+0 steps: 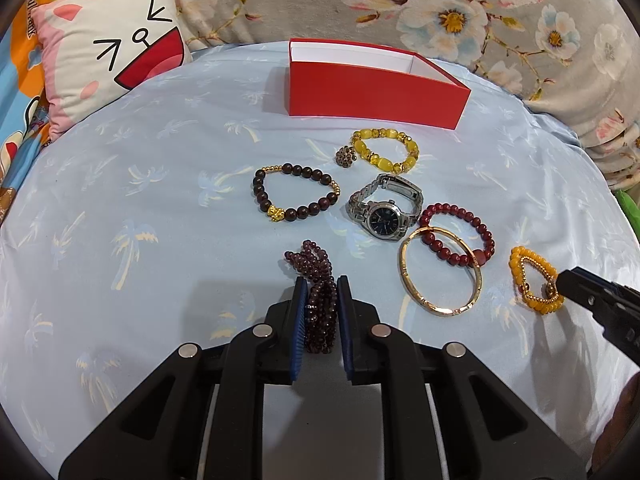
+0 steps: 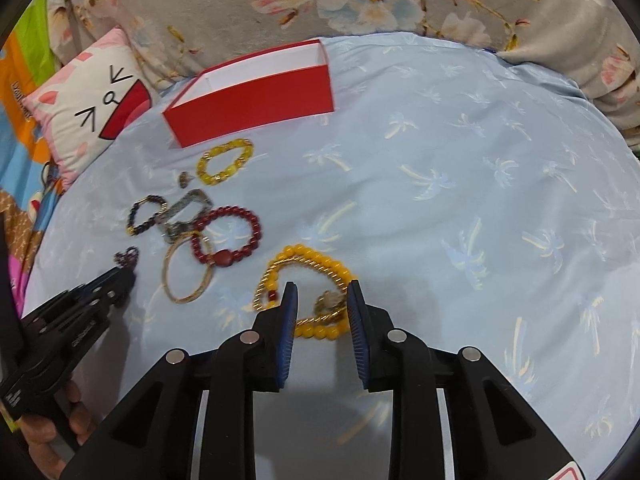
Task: Organize jewelry
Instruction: 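Grasp the thin gold bead bracelet with the right gripper while the left holds the strands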
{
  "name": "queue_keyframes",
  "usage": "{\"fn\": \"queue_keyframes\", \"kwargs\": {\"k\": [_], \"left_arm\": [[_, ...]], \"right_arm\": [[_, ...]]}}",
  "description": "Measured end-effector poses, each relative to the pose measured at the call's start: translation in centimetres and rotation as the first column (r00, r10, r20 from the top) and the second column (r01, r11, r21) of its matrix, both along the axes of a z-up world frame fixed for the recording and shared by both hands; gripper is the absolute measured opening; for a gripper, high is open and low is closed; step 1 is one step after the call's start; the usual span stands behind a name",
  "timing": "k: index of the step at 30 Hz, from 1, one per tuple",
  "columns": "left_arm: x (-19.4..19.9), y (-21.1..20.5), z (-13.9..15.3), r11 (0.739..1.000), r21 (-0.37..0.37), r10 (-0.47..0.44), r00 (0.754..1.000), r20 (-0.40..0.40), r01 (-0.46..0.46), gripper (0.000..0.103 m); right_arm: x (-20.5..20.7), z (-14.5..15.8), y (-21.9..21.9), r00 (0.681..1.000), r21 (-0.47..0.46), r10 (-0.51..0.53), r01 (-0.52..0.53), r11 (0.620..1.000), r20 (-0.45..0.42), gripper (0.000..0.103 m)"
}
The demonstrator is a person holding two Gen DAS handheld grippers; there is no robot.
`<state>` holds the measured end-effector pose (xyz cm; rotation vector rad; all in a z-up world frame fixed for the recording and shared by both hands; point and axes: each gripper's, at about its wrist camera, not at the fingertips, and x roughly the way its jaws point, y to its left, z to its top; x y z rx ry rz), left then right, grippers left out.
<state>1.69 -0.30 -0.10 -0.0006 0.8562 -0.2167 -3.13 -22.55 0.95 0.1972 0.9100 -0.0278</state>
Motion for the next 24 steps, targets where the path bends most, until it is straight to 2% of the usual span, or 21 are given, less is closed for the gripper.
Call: {"fn": "queue_keyframes", "kwargs": {"k": [4,8,17,18,22,24], "left_arm": [[0.0,0.0,-0.1,1.0,0.0,-0.001,1.0,0.0,0.001,0.016],[0.0,0.0,-0.1,1.0,-0.004,-0.002,1.0,0.0,0.002,0.016],[0.0,-0.1,-0.1,1.0,-0.003,-0.002,1.0,0.0,0.002,0.016],[0.0,-0.1,-0.1,1.0,-0.004,-0.002,1.0,0.0,0.002,0.016],[0.0,-0.1,0.0,1.0,0.002,-0.002,1.0,0.0,0.002,0.016],[0.0,-0.1,0.0,1.0,0.005,-0.002,1.0,0.0,0.002,0.016]], "right_arm": [[-0.7,-0.4,1.4,0.998,0.032,0.055,-0.055,0.998,-0.01,0.028],[-0.5,-0.8,3.0,0.996,-0.017,0.088,-0.088,0.996,-0.007,0.028],[1.2,-1.6,3.5,0.993,-0.079,0.113,-0.114,0.99,-0.018,0.029],[1.3,-1.7,3.4,0.993,-0.076,0.113,-0.115,0.991,-0.024,0.027],[1.0,-1.8,2.9,0.994,-0.052,0.105,-0.106,0.993,-0.031,0.011],[0.9,-1.6,2.8,0.994,-0.037,0.104,-0.105,0.994,-0.022,0.01]]}}
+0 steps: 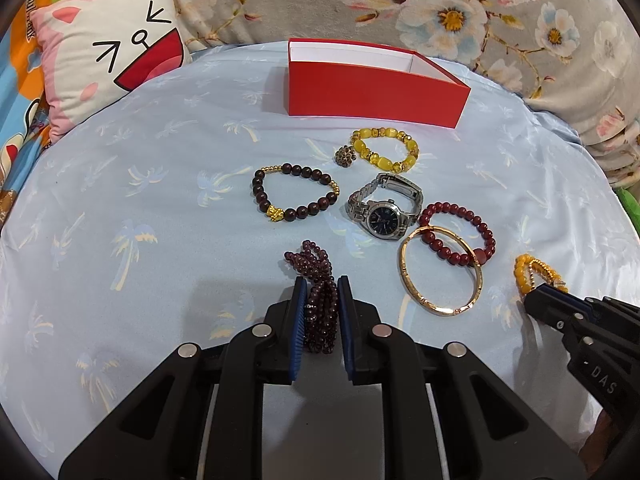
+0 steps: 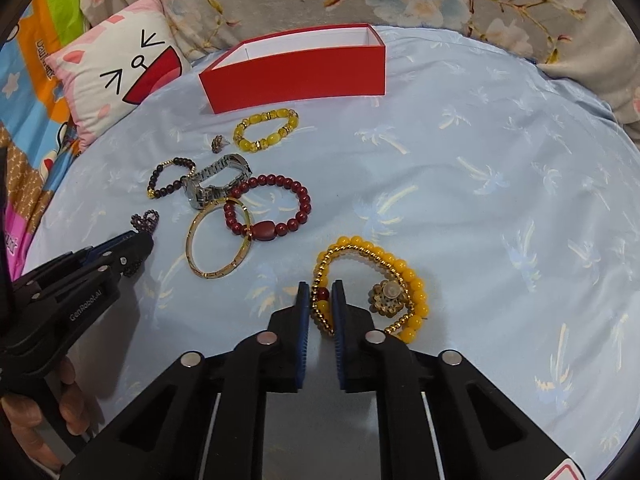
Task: Organize jewelry
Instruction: 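Grasp the thin gold bead bracelet with the right gripper while the left holds the strands, then carry both held bracelets into the red box and open both grippers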
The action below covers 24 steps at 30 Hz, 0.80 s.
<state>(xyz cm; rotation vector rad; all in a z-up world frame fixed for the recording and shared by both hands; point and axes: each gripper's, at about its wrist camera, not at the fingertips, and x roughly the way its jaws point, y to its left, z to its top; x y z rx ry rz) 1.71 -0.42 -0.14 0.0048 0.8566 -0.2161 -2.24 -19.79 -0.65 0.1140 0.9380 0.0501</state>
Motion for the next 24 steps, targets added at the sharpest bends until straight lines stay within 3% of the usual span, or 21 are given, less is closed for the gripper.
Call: {"fn": "queue_keyframes", "kwargs": {"k": [11,18,24], "left_arm": [[0.0,0.0,0.0,1.0,-0.001,0.0,1.0,0.0,0.0,0.016],[0.0,-0.1,0.0,1.0,0.005,-0.005,1.0,-0.004,0.005,0.014],[-0.2,0.1,1.1,0.998,-0.047,-0.033,0.999,-0.016,0.032,0.01]], "right_arm": [[-0.1,1.1,-0.6,0.999,0.049,-0.018,0.016,0.999,0.037,0.004],[-0.5,4.0,-2.2,0.994,0.087,-0.052,0.044,0.995,0.092,0.004],[-0.8,7.0,-3.1,0.986,0.089,-0.069,0.056,0.994,0.153,0.004]]}}
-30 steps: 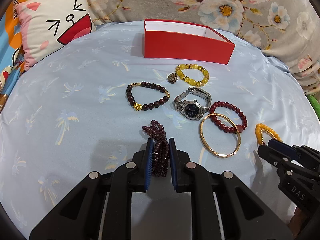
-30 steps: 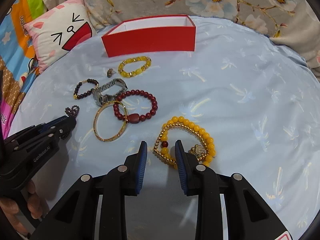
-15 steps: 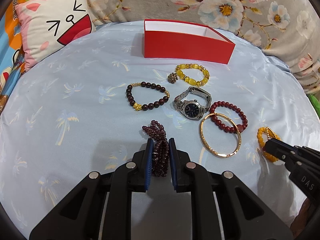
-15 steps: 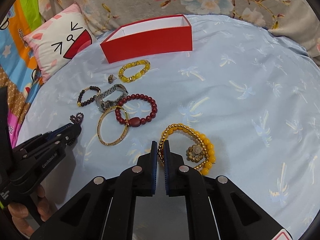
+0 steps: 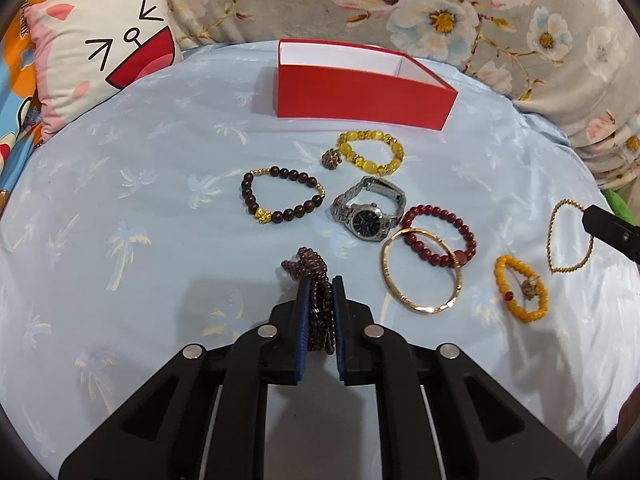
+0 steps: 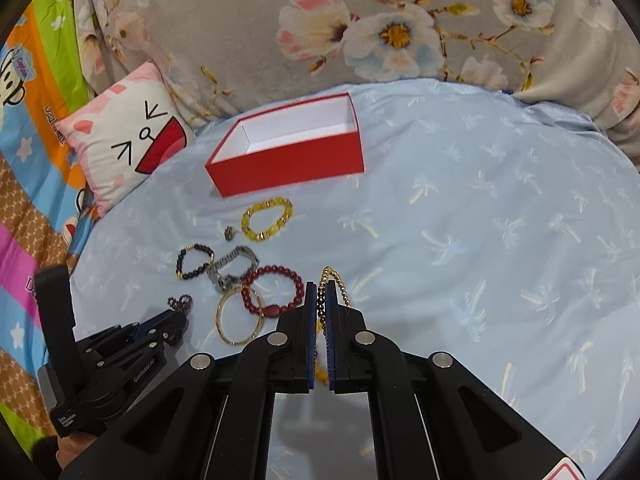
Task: Organize jewelry
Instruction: 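Carry both held bracelets into the red box and open both grippers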
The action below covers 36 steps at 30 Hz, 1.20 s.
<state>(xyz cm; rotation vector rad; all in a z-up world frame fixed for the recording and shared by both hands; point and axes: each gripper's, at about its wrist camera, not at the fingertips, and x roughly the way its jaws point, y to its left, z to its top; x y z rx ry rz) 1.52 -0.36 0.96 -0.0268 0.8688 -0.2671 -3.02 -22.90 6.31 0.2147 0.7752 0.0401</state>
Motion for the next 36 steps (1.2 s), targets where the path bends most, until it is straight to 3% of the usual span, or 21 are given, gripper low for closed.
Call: {"fn": "queue_keyframes", "kwargs": {"k": [4,15,22,26,32,36], "left_arm": [[-0.3,0.8,1.3,0.999,-0.044,-0.004,1.0,0.001,0.004,0.01],[1.5,0.4,5.9,0.999,-0.036,-0.027,0.999,0.034,0.028,0.01],[7.8,-1.5,11.3,0.998,-0.03,-0.056,0.988,0.141,0.061,0.01],[12.6,-2.9,12.9,0.997,-0.018,-0.069,0.982,0.178,0.073,0.01],[20.6,-4.9,11.9,0.996,-0.028,-0.077,0.985,0.155,0.083,0.01],[25.3,-5.4,9.8,0.995,-0.055,-0.073,0.991,0.111,0.08,0.01]], "right_arm": [[-0.2,1.0,-0.1,1.0,0.017,0.003,-0.003,1.0,0.02,0.004],[1.9,2.8,-0.7,0.999,0.032,0.005,-0.007,0.999,0.043,0.004],[9.0,5.3,-1.8,0.998,0.038,0.025,-0.027,0.999,0.064,0.004],[14.5,6.6,-2.4,0.997,0.041,0.033,-0.036,0.999,0.076,0.004],[22.7,6.3,-1.8,0.997,0.016,0.063,-0.064,0.998,0.055,0.004],[27.8,4.4,-1.8,0.997,0.064,0.072,-0.072,0.995,0.001,0.004]]}}
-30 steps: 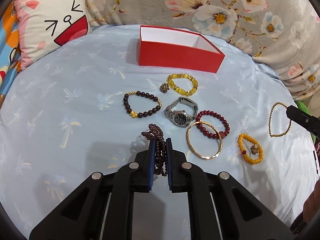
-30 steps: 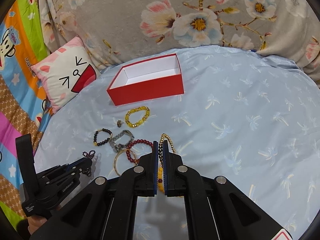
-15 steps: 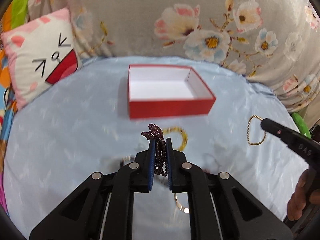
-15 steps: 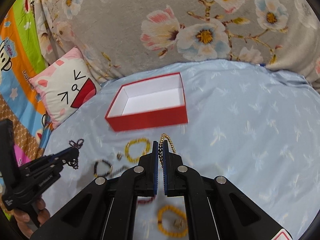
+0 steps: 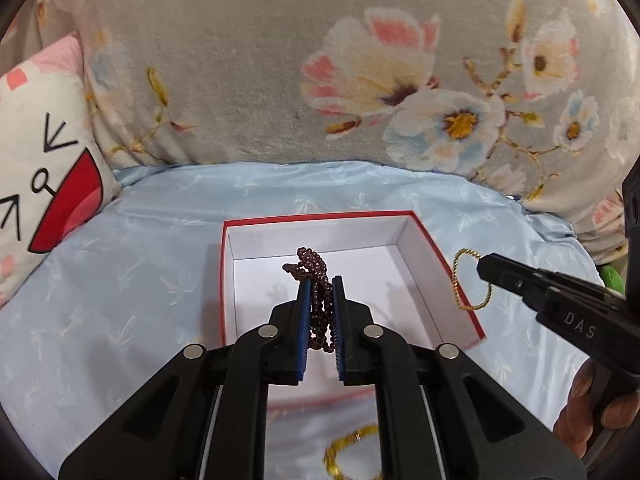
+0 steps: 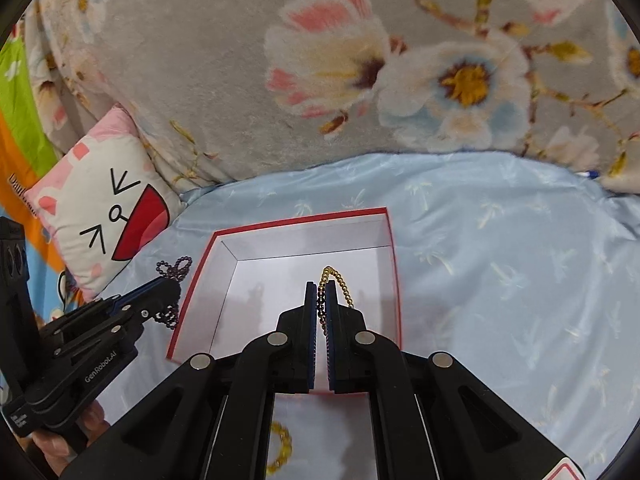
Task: Organize jewelry
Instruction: 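Carry both held bracelets into the red box and open both grippers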
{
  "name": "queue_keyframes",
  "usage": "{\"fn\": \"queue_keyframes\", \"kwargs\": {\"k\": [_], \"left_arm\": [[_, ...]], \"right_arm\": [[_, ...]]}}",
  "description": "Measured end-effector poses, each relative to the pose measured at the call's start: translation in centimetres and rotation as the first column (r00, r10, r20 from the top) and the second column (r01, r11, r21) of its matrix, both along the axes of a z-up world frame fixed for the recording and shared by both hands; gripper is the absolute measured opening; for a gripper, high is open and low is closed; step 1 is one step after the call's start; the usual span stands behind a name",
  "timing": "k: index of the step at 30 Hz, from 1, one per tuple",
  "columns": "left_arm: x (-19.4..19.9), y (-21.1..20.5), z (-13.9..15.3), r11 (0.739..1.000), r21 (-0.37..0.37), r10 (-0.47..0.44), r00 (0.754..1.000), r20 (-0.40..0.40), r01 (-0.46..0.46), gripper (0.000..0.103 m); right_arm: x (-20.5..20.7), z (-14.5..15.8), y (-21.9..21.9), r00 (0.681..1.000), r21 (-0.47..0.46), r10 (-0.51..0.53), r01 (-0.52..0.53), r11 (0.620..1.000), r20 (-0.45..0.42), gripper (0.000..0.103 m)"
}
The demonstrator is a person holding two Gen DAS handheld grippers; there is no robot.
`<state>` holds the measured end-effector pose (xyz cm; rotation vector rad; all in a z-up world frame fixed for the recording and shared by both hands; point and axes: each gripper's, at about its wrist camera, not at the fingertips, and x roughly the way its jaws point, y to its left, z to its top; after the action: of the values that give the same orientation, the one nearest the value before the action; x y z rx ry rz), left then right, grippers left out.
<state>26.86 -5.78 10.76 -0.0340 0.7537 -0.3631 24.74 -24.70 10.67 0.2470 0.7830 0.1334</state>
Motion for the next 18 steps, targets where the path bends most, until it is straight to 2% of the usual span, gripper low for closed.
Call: {"fn": "queue_keyframes", "kwargs": {"k": [3,7,12,15,18], "left_arm": [[2.7,-0.5,-1.7,1.0,0.004,-0.008,0.999,-0.033,0.009,0.01],[4.8,-1.1,-3.0,1.0,0.018,-0.009,1.0,-0.028,0.009,0.01],[7.0,-1.5,-4.6,1.0,0.027,-0.004,0.999,-0.049,0.005,0.01],[7.7,-1.6,-5.2,0.999,0.042,0.003,0.998,-0.057,-0.001,0.01],[8.1,-1.7,-5.5,0.997,0.07,0.018,0.998,-0.052,-0.014,0.013]], "right_arm": [[3.3,-2.0,-0.4,0.999,0.009,-0.002,0.002,1.0,-0.043,0.004],[6.2,-3.6,-0.9,0.997,0.013,-0.003,0.004,1.0,-0.077,0.004],[8.4,-4.8,-0.8,0.995,-0.009,-0.01,0.009,1.0,-0.096,0.004],[9.1,-5.6,-0.3,0.995,-0.053,-0.017,0.011,0.999,-0.102,0.004],[9.3,-5.9,0.3,0.995,-0.088,-0.012,0.003,0.996,-0.096,0.01]]}}
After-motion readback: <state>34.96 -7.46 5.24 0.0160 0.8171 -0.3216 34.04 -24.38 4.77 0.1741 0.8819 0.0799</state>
